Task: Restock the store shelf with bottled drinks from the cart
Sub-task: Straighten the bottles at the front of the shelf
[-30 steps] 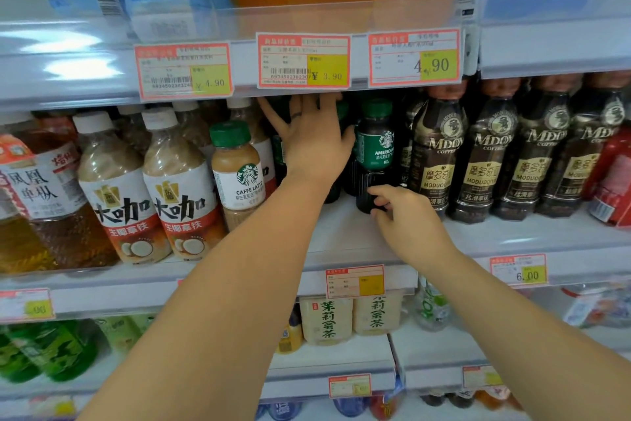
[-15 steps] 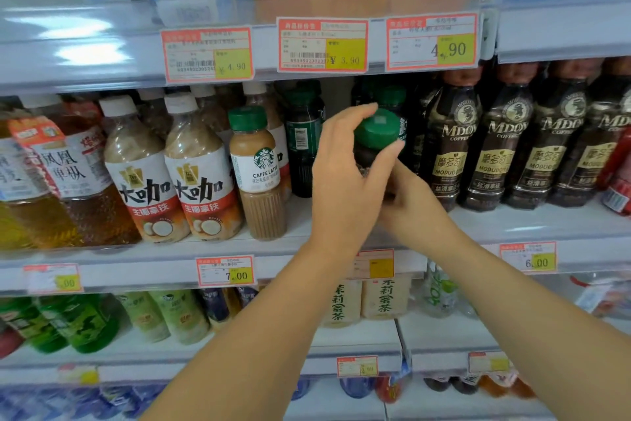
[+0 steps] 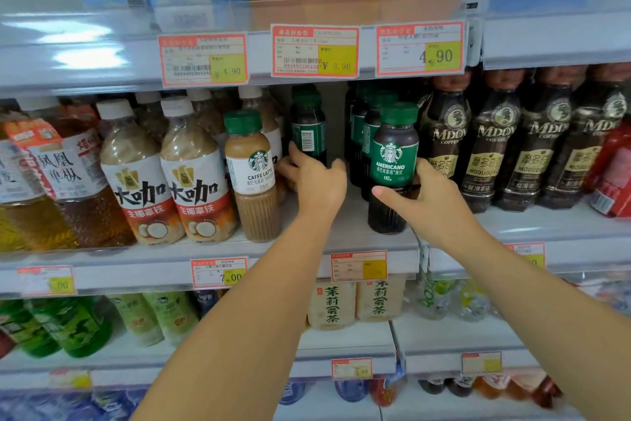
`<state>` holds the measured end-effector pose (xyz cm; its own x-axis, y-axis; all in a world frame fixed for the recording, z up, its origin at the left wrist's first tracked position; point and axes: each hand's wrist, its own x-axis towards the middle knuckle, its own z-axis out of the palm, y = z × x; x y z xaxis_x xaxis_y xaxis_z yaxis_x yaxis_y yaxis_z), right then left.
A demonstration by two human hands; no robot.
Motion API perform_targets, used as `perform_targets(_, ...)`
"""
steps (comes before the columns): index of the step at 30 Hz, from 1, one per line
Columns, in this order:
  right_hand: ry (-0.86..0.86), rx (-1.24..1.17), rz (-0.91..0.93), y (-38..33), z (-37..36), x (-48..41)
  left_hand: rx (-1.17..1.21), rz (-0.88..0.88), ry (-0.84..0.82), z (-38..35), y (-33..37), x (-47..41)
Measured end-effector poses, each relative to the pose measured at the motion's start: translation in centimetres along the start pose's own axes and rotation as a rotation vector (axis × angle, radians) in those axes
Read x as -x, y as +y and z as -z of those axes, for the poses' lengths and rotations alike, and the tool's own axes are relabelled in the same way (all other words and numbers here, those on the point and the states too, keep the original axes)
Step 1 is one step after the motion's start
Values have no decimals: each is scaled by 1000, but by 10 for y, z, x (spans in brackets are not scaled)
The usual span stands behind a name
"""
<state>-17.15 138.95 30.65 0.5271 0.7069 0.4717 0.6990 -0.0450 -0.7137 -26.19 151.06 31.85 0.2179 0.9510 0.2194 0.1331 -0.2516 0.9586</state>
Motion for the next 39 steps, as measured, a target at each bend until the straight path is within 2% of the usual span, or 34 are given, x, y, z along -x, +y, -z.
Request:
perform_targets(4, -5, -21, -8, 2, 0, 1, 11, -16, -11, -1, -3, -6)
perform_targets(12, -15, -57, -23, 5, 0, 3, 237, 140, -149, 9, -4, -29)
perform_targets(21, -18, -54, -16, 10, -1, 3, 165, 73, -362, -3, -13, -56)
perform_targets(29, -12, -40, -14, 11, -3, 4, 201, 45, -391, -18, -17, -70)
perform_targets(33, 0, -23, -12, 9, -3, 3, 100, -54, -378, -22, -12, -64)
perform_targets(37, -11, -37, -22, 6, -4, 6, -98, -201, -236, -3, -17, -33)
perform_targets(39, -8, -50, -21, 5, -4, 7, -233, -287, -275, 6, -26, -17)
